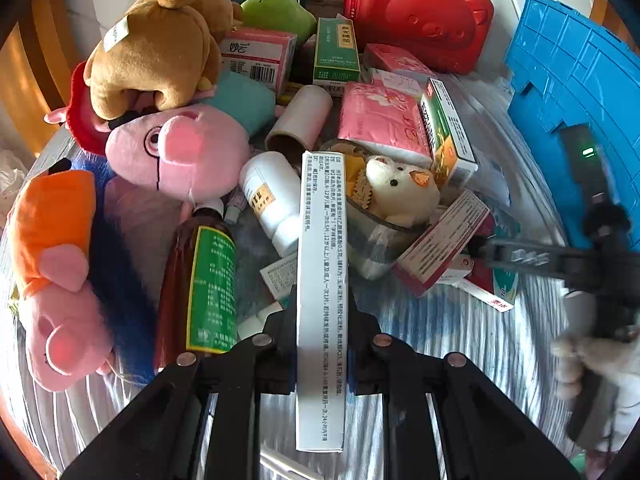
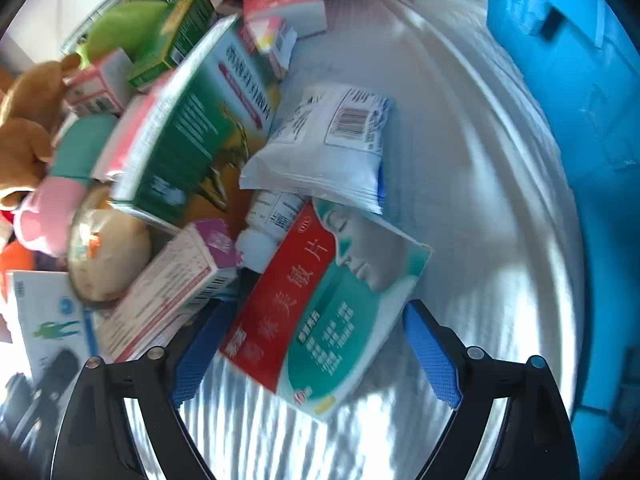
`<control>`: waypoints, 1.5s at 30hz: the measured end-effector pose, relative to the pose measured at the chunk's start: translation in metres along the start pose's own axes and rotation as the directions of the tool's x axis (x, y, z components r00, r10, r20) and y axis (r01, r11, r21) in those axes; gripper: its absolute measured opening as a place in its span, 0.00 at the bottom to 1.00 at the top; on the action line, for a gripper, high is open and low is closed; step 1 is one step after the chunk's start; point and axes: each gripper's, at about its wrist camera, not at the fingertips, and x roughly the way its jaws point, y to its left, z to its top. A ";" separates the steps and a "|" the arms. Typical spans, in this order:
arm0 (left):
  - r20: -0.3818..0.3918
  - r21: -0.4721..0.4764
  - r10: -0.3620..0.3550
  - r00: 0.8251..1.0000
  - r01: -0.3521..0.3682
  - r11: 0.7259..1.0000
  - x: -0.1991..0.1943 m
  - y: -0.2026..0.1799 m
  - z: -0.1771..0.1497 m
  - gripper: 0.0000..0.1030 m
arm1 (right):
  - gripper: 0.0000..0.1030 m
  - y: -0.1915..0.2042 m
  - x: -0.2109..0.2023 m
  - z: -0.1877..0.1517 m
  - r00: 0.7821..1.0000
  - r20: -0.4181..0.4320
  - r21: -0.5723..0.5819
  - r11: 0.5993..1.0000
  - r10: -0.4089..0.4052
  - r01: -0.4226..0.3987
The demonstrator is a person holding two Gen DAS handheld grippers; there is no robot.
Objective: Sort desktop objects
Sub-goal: 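Grasp the long white medicine box with the left tool while the right tool grasps the red-teal medicine box, then lift and carry the white box and red-teal box with both tools toward the blue bin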
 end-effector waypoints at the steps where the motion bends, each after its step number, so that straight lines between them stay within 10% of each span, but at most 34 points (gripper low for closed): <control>1: 0.001 -0.001 -0.001 1.000 0.001 1.000 0.000 0.000 0.001 0.16 | 0.97 0.004 0.005 0.000 1.000 0.007 -0.020 0.999 -0.027 0.027; 9: 0.030 -0.018 -0.024 0.999 0.025 1.000 -0.017 0.005 -0.001 0.16 | 0.80 0.018 -0.025 -0.034 0.990 0.063 -0.206 0.969 -0.124 0.134; 19: 0.205 0.007 -0.028 0.978 0.027 1.000 -0.094 -0.015 0.004 0.16 | 0.80 0.039 -0.151 -0.055 0.952 0.306 -0.285 0.953 -0.015 0.107; 32: 0.476 0.172 -0.125 0.870 0.047 0.984 -0.210 -0.104 0.035 0.16 | 0.81 0.016 -0.313 -0.066 0.771 0.637 -0.244 0.948 0.000 0.202; 40: 0.546 0.303 -0.245 0.801 0.085 0.949 -0.254 -0.193 0.045 0.16 | 0.81 -0.063 -0.387 -0.086 0.654 0.745 -0.096 0.950 -0.128 0.296; 45: 0.563 0.392 -0.318 0.763 0.092 0.915 -0.273 -0.255 0.044 0.16 | 0.81 -0.128 -0.402 -0.089 0.619 0.745 0.020 0.935 -0.250 0.353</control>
